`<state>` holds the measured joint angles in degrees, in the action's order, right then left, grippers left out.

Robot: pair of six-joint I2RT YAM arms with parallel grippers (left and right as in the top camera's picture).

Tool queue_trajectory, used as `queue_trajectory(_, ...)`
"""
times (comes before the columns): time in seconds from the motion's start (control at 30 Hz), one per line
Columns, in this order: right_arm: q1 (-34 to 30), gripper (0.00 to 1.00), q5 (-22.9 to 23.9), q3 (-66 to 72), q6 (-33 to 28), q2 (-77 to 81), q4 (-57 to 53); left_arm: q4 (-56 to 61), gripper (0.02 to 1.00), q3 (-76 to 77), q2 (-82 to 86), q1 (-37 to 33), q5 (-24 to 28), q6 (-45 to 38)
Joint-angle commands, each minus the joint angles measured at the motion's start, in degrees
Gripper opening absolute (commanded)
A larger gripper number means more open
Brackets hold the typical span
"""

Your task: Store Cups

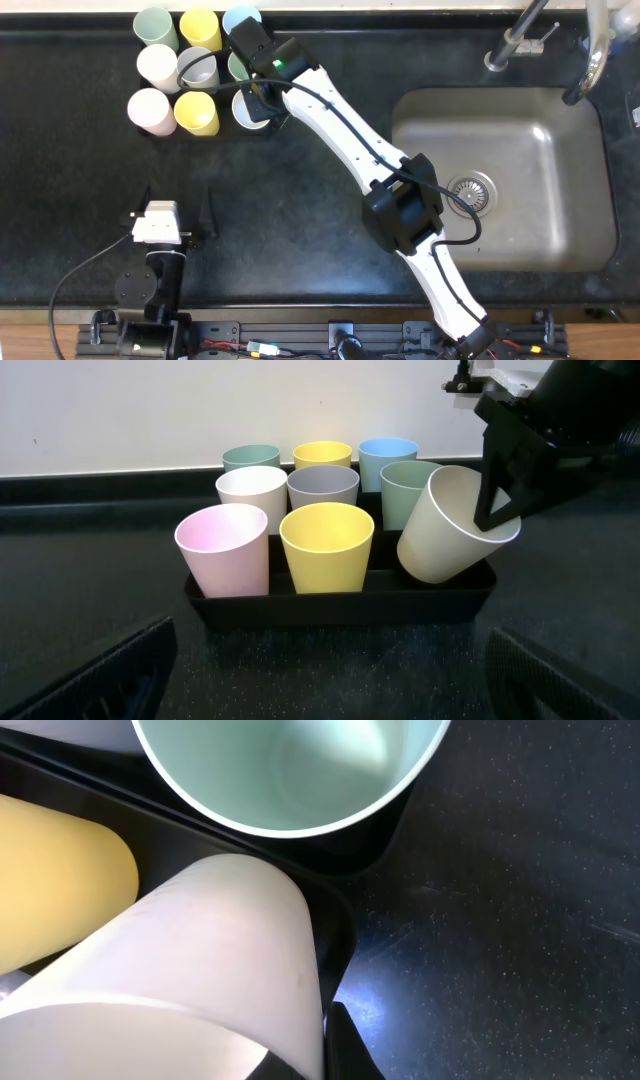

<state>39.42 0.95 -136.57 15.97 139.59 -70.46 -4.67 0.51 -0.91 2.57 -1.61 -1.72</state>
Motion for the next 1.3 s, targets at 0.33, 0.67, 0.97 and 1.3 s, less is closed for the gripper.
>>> queue_trajectory(0.33,-0.7,0.299,0.6,-1.0,0.5,-0.2,-0.3,-0.2,1.000,0.0,0.4,-0.3,0.7,-0.9)
queue_trajectory(0.67,-1.6,0.728,-1.6,-1.1,-7.4,-11.0,-0.5,-0.2,1.000,0.0,0.4,-0.3,0.7,-0.9)
queue_trajectory(0.97,-16.6,0.930,-4.5,4.5,-12.9,-32.2,-3.9,-0.2,1.000,0.0,0.4,-0.3,0.7,-0.9)
queue_trajectory(1.3,-30.3,0.998,-4.1,50.4,-23.9,-69.9,14.3,-0.2,1.000,0.0,0.4,-0.3,0.7,-0.9)
